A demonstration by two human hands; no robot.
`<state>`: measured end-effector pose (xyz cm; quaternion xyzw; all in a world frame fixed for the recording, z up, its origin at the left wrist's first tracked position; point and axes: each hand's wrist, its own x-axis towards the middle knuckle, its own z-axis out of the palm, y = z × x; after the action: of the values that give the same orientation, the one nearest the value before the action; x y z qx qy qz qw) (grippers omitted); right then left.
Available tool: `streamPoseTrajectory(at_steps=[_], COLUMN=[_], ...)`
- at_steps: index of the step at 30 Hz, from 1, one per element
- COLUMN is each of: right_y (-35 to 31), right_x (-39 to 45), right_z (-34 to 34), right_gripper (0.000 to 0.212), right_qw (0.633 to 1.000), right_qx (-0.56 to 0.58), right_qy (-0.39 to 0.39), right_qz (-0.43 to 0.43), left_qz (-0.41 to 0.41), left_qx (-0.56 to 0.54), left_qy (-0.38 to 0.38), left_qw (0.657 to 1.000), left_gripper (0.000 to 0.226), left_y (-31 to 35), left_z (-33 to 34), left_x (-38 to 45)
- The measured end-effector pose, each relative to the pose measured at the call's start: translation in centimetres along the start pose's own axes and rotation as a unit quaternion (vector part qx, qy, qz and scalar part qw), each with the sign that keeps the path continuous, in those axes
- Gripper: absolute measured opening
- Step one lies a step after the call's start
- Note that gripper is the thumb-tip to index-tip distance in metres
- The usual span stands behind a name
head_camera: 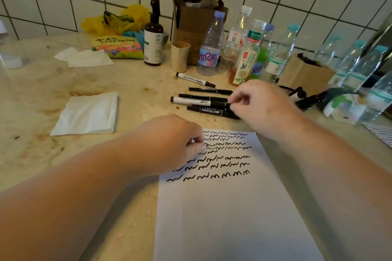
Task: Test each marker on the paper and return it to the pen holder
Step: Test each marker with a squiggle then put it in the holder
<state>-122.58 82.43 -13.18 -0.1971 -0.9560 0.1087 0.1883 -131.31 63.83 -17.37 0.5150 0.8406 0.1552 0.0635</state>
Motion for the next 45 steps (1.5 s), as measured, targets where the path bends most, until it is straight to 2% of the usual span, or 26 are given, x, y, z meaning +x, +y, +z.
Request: streamPoseTrajectory(at_steps=[2, 4, 10, 16, 18, 21, 24, 27, 30, 33, 36, 40, 43, 45], right_y=[0.2, 0.3, 0.7, 0.1, -0.1, 0.0, 0.1, 0.7, 0.9, 0.7, 0.3, 0.5, 0.6, 0.5], right_x=[1.1, 1.8, 2.6, 1.8, 0.6, -2.1, -5.1, -7.1, -7.7, -8.0, -8.2, -8.3, -8.3, -8.3], right_z=[2.2, 3.7, 5.3, 3.9, 2.8, 0.8, -0.2, 0.2, 0.9, 1.4, 2.0, 1.7, 1.2, 1.2], right_gripper=[0.014, 0.018, 0.011, 0.008, 0.007, 0.006, 0.007, 0.014, 0.012, 0.011, 0.009, 0.009, 0.009, 0.009], right_qw=[0.998, 0.995, 0.993, 0.991, 0.995, 0.981, 0.917, 0.856, 0.835, 0.829, 0.825, 0.828, 0.825, 0.829], right_qx=[-0.037, -0.060, -0.083, -0.086, -0.028, 0.169, 0.377, 0.497, 0.538, 0.553, 0.559, 0.553, 0.555, 0.546], right_qy=[-0.052, -0.072, -0.077, -0.089, -0.066, -0.040, -0.056, -0.067, -0.057, -0.048, -0.072, -0.087, -0.091, -0.087], right_qz=[0.008, 0.020, 0.044, 0.058, 0.066, 0.090, 0.120, 0.126, 0.096, 0.064, 0.037, -0.013, -0.057, -0.083], left_qz=[-0.003, -0.004, 0.007, 0.004, -0.004, -0.007, 0.003, 0.032, 0.046, 0.061, 0.087, 0.104, 0.136, 0.156], left_qx=[0.003, 0.010, 0.007, 0.003, -0.005, -0.027, -0.063, -0.086, -0.087, -0.083, -0.083, -0.082, -0.131, -0.179], left_qy=[0.001, 0.000, -0.004, -0.007, -0.005, 0.001, 0.014, 0.018, 0.016, 0.028, 0.039, -0.033, -0.086, -0.117], left_qw=[1.000, 1.000, 1.000, 1.000, 1.000, 1.000, 0.998, 0.996, 0.995, 0.994, 0.992, 0.991, 0.978, 0.964], left_gripper=[0.020, 0.021, 0.023, 0.024, 0.025, 0.029, 0.028, 0.020, 0.030, 0.032, 0.036, 0.021, 0.030, 0.028], left_y=[0.0, 0.0, 0.1, 0.2, 0.2, -0.1, -0.2, 0.3, 0.9, 1.2, 1.3, 1.5, 1.3, 1.2], left_z=[-0.2, -0.2, -0.4, -0.4, -0.5, -0.3, -0.1, -0.3, -0.5, -0.4, -0.5, -0.8, -1.0, -1.1], left_x=[0.1, 0.1, -0.1, -0.1, 0.0, -0.1, -0.2, -0.5, -0.6, -0.6, -0.7, -0.8, -0.8, -0.7])
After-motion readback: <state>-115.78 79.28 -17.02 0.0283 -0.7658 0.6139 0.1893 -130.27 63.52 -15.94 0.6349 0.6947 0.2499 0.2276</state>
